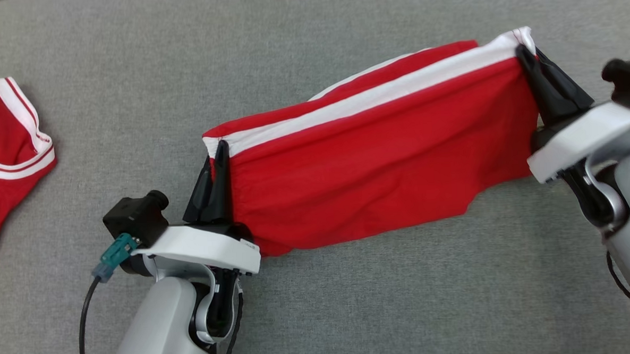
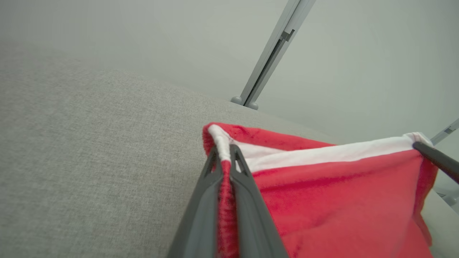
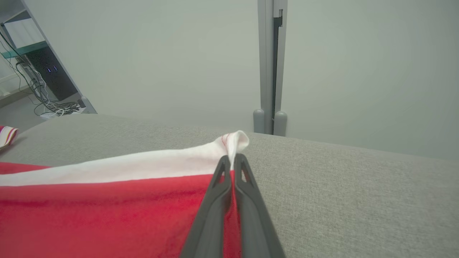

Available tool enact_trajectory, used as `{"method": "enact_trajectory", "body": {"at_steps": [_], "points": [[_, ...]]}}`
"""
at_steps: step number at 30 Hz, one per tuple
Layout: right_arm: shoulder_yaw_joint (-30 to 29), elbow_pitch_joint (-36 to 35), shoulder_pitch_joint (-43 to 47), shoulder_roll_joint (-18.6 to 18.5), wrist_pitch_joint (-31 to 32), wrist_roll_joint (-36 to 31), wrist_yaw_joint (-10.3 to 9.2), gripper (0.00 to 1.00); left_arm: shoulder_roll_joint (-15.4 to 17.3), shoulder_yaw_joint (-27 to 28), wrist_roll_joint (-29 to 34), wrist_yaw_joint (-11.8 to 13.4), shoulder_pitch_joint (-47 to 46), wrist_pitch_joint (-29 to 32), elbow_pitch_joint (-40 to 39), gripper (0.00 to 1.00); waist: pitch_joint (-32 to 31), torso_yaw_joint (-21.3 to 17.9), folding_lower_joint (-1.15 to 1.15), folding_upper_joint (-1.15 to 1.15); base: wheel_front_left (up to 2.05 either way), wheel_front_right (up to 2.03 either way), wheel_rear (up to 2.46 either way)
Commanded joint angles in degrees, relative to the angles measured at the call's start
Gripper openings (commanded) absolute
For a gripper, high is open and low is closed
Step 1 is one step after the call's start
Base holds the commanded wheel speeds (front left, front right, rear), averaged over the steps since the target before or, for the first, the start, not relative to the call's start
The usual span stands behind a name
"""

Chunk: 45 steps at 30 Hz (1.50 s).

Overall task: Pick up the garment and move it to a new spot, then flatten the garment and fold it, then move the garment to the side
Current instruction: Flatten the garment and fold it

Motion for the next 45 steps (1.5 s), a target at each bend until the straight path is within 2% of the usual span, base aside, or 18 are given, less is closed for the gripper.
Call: {"method": "enact_trajectory", "body": {"at_steps": [1, 5, 6, 7, 8, 9, 10, 13, 18, 24, 27, 32, 41, 45], "points": [[1.63, 3.00, -2.86, 0.47, -0.82, 1.32, -0.02, 0.00, 0.25, -0.27, -1.82, 0.81, -1.44, -0.81, 1.02, 0.00, 2.26, 1.34, 0.00, 0.00, 0.00, 0.00, 0.00], [5.87, 10.75, -7.94, 1.43, -2.59, 3.47, -0.02, 0.00, 0.29, -2.20, -4.46, 1.44, -3.51, -1.95, 3.11, 0.00, 3.18, 2.52, 0.00, 0.00, 0.00, 0.00, 0.00], [6.77, 12.57, -8.75, 1.70, -3.01, 4.07, -0.01, 0.00, 0.26, -2.68, -4.83, 1.71, -3.71, -2.19, 3.80, 0.30, 3.22, 2.66, 0.00, 0.00, 0.00, 0.00, 0.00], [7.58, 14.21, -9.60, 2.12, -3.71, 4.81, -0.01, 0.00, 0.25, -3.13, -5.01, 2.19, -4.09, -2.28, 4.52, 0.94, 3.23, 2.75, 0.00, 0.00, 0.00, 0.00, 0.00], [8.57, 15.34, -10.18, 2.46, -4.47, 5.40, -0.01, 0.25, 0.18, -3.74, -4.96, 2.51, -4.56, -2.36, 4.97, 1.00, 3.21, 2.85, 0.00, 0.00, 0.00, 0.00, 0.00], [9.36, 16.13, -10.80, 2.65, -5.68, 5.77, -0.01, 0.51, 0.17, -4.18, -5.30, 2.63, -4.88, -2.49, 5.18, 1.00, 3.16, 2.89, 0.00, 0.00, 0.00, 0.00, 0.00], [10.13, 17.10, -11.20, 2.78, -6.89, 6.17, -0.01, 1.00, 0.19, -4.49, -5.53, 2.83, -4.92, -2.59, 5.50, 1.00, 3.02, 2.78, 0.00, 0.00, 0.00, 0.00, 0.00], [11.57, 18.79, -11.79, 3.18, -10.30, 6.63, -0.02, 1.00, 0.22, -4.59, -3.48, 3.95, -4.66, -2.77, 5.63, 1.00, 2.56, 2.29, 0.00, 0.00, 0.00, 0.00, 0.00], [10.74, 17.30, -10.52, 3.10, -12.27, 5.33, -0.02, 1.00, 0.18, -1.86, 2.63, 6.02, -2.65, -2.78, 0.68, 1.00, 1.67, 1.40, 0.00, 0.00, 0.00, 0.00, 0.00], [1.19, 5.79, -3.48, 3.79, -12.34, -0.77, -0.01, 1.00, 0.22, 2.39, 9.62, 8.39, 0.65, -2.79, -6.72, 1.00, -0.08, -0.99, 0.00, 0.00, 0.00, 0.00, 0.00], [-2.55, 0.66, 0.63, 4.31, -12.35, -3.52, -0.01, 1.00, 0.22, 4.11, 13.01, 8.50, 1.77, -2.75, -9.26, 1.00, -1.00, -2.35, 0.00, 0.00, 0.00, 0.00, 0.00], [-6.29, -5.66, 7.65, 4.45, -12.37, -7.01, -0.01, 1.00, 1.48, 5.05, 17.33, 6.23, 3.12, -2.74, -11.10, 1.00, -2.59, -3.83, 0.00, 0.00, 0.00, 0.00, 0.00], [-11.40, -10.57, 20.48, 5.63, -11.60, -9.96, -0.01, 1.00, 4.43, 8.68, 18.13, 1.02, 8.06, -2.75, -10.13, 1.00, -6.38, -5.35, 0.00, 0.00, 0.00, 0.00, 0.00], [-12.40, -12.21, 24.49, 7.03, -10.53, -10.62, -0.01, 1.00, 4.79, 9.23, 18.61, 0.57, 10.65, -2.75, -9.14, 1.00, -7.68, -5.79, 0.00, 0.00, 0.00, 0.00, 0.00]]}}
